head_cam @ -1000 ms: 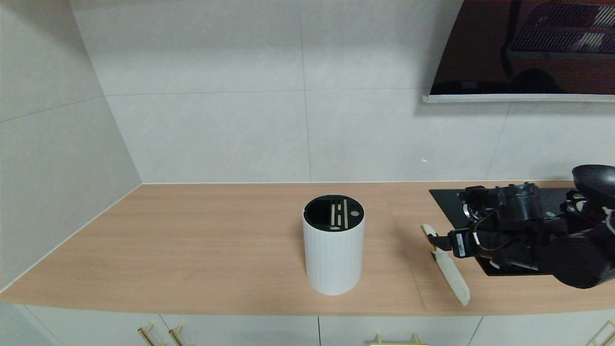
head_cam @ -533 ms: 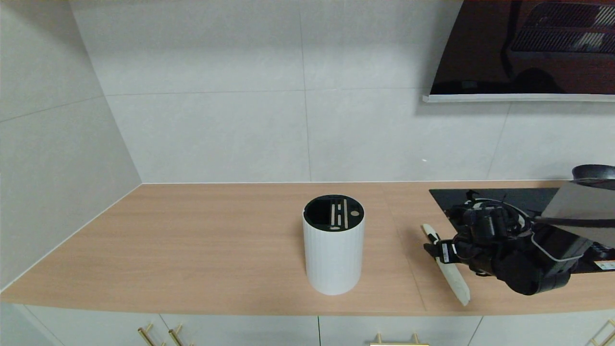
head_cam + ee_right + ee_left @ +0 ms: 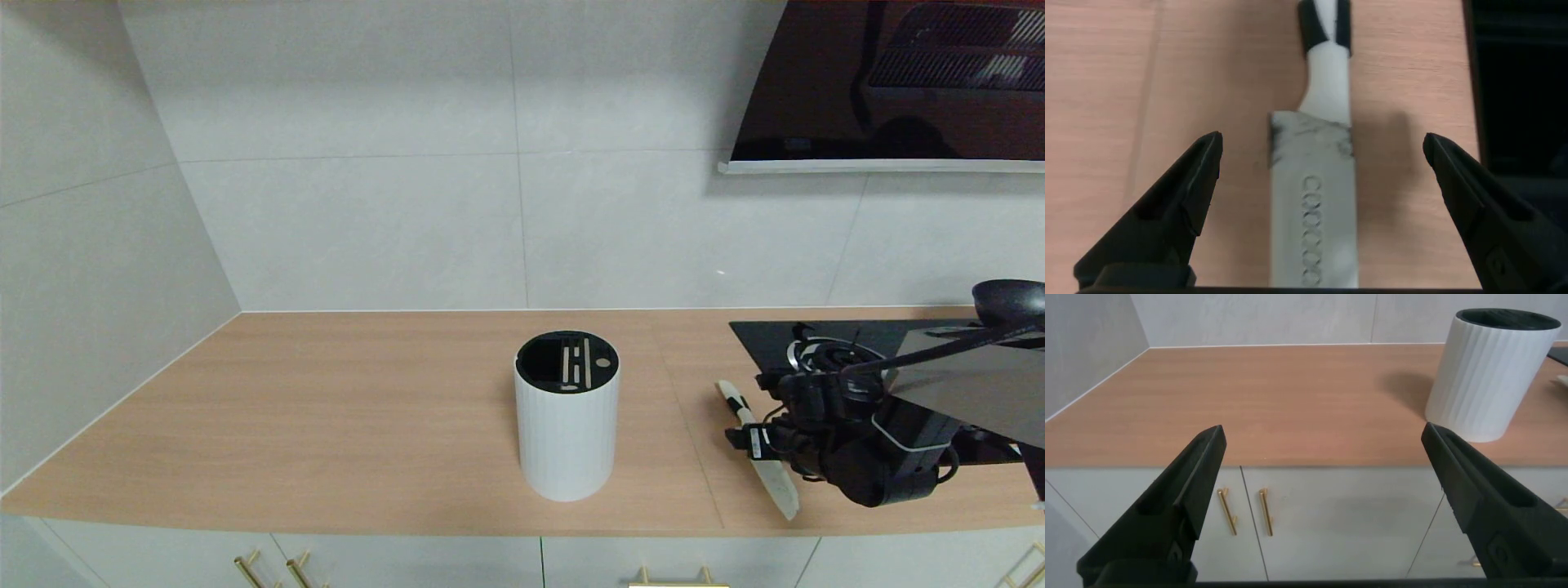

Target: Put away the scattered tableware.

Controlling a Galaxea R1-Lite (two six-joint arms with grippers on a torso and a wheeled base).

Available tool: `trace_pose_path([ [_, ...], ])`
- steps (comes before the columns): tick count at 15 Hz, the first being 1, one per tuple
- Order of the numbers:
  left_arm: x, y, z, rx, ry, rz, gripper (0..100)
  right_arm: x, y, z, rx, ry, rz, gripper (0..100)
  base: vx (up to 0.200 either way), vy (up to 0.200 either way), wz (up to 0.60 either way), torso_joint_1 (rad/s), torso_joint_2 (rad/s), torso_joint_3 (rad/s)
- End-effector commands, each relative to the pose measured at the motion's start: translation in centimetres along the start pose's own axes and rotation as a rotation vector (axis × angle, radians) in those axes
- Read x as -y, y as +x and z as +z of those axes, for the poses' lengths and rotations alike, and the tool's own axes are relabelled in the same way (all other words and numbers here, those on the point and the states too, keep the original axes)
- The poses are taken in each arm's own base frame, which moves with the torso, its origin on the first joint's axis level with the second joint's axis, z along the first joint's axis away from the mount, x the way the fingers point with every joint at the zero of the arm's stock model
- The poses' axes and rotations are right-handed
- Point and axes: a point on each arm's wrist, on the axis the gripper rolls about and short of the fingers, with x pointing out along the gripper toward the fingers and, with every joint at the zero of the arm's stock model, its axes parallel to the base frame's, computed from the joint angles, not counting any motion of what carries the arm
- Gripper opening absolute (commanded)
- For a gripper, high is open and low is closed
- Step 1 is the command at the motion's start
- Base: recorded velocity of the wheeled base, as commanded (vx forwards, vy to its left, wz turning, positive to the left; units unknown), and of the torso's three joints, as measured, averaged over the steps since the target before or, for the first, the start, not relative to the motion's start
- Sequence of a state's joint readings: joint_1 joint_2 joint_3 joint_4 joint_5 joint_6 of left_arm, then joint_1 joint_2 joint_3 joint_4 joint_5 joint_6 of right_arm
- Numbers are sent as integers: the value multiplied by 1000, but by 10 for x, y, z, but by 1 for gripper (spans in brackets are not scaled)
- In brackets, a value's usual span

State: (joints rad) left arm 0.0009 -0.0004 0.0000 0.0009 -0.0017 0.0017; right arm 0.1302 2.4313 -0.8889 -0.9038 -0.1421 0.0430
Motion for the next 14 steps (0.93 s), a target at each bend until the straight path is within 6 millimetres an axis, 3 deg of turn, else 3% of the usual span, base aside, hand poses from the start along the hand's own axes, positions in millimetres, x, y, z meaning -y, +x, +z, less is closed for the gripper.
trace_pose_path([
  [1,0,0,0,0,0,1,100,0,4,-4,-9,-1,-1,100,0,0,0,0,0,0],
  [10,0,0,0,0,0,1,100,-3,8,-5,-12,-3,3,100,0,0,0,0,0,0],
  [11,0,0,0,-1,0,1,100,-4,7,-5,-11,-5,5,0,0,0,0,0,0,0],
  [14,0,0,0,0,0,1,100,-8,9,-10,-26,-14,15,0,0,0,0,0,0,0],
])
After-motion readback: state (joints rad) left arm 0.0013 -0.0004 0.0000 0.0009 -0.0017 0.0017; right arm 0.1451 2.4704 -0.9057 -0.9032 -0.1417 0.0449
